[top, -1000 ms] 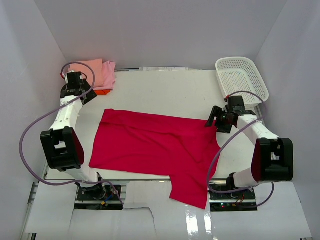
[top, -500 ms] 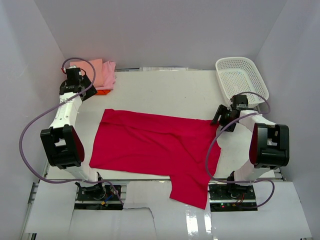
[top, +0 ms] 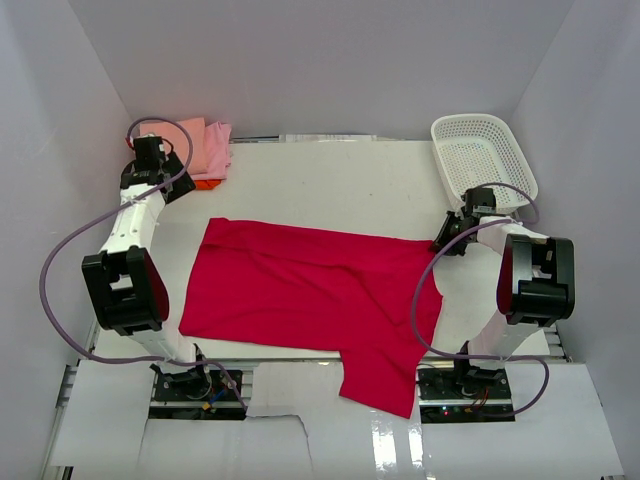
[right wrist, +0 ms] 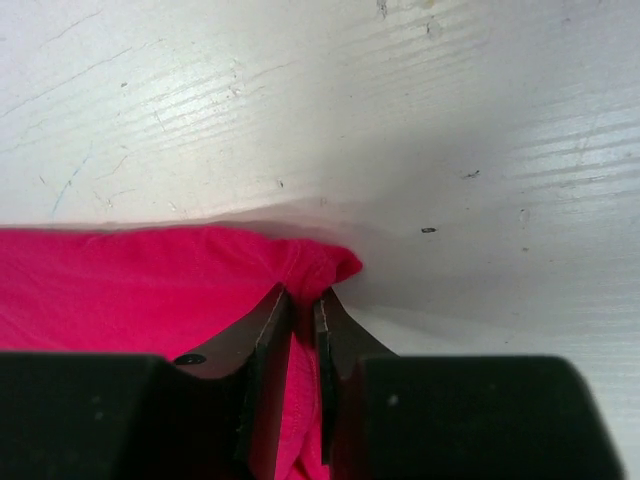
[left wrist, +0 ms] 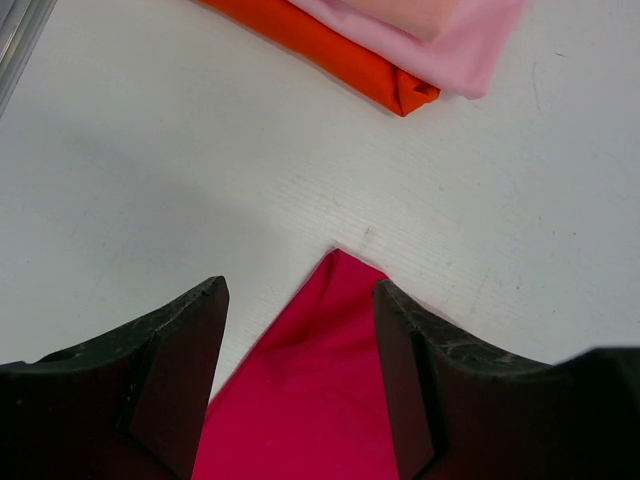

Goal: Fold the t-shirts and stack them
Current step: Fold the flattened tshirt in 1/3 of the way

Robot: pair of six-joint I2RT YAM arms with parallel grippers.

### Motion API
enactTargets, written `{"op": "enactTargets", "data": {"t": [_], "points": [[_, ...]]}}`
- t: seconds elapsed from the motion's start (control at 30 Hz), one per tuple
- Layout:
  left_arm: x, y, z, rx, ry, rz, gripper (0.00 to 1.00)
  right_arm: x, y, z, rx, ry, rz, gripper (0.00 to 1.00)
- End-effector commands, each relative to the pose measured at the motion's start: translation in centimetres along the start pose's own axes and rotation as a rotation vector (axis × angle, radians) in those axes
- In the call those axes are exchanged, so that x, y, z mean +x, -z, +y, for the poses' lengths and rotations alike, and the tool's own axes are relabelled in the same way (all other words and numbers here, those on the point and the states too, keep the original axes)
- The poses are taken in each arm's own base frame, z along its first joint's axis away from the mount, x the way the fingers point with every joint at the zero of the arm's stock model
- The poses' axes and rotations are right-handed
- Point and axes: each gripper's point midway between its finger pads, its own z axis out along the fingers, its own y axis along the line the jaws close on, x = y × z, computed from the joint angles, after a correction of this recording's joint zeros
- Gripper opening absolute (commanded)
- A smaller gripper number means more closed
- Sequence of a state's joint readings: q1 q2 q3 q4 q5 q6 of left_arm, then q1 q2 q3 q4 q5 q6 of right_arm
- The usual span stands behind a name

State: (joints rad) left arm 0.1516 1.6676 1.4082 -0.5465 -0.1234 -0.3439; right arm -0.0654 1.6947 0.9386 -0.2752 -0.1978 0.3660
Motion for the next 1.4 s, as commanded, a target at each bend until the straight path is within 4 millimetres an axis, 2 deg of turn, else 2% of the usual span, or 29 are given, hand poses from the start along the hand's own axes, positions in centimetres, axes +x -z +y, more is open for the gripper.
{"op": "enactTargets", "data": {"t": [0.0, 0.07, 0.2, 0.23, 0.33, 0.4, 0.5, 0.63, 0.77, 0.93, 1.1, 1.37], "points": [[-0.9, 0.3, 0.0, 0.013, 0.000, -0.016, 0.70, -1.2, -0.2, 0.5, -0.022, 0.004, -0.036, 0.17], [-0.7, 0.2, -0.1, 0.021, -0.001, -0.008, 0.70, -1.3, -0.2, 0.4, -0.018, 0.006, -0.039, 0.08], [0.8, -0.9, -0.1, 0.029, -0.001, 0.038, 0.70, -1.7, -0.2, 0.6, -0.027, 0.010, -0.048, 0.08], [1.4, -1.6, -0.1, 0.030, -0.004, 0.061, 0.70, -1.8, -0.1, 0.7, -0.029, 0.010, -0.049, 0.08], [3.1, -3.4, -0.9, 0.071, 0.006, 0.131, 0.67, -2.0, 0.1, 0.9, -0.032, 0.015, -0.057, 0.08], [4.0, -4.0, -2.1, 0.138, 0.026, 0.177, 0.66, -2.2, 0.2, 0.9, -0.027, 0.020, -0.065, 0.08], [5.1, -4.2, -3.5, 0.217, 0.040, 0.223, 0.66, -2.2, 0.3, 1.0, -0.033, 0.023, -0.066, 0.08], [6.1, -4.3, -4.2, 0.263, 0.051, 0.267, 0.66, -2.2, 0.3, 1.3, -0.040, 0.028, -0.065, 0.08], [6.9, -4.4, -4.5, 0.287, 0.064, 0.299, 0.65, -2.0, 0.3, 1.4, -0.040, 0.036, -0.064, 0.08], [8.9, -5.7, -4.0, 0.267, 0.067, 0.370, 0.65, -1.8, 0.4, 1.5, -0.040, 0.043, -0.066, 0.08], [8.8, -5.9, -3.6, 0.246, 0.056, 0.365, 0.62, -1.8, 0.4, 1.4, -0.039, 0.046, -0.069, 0.08], [10.1, -7.3, -3.0, 0.209, 0.041, 0.410, 0.58, -1.6, 0.4, 1.6, -0.041, 0.049, -0.069, 0.08]]}}
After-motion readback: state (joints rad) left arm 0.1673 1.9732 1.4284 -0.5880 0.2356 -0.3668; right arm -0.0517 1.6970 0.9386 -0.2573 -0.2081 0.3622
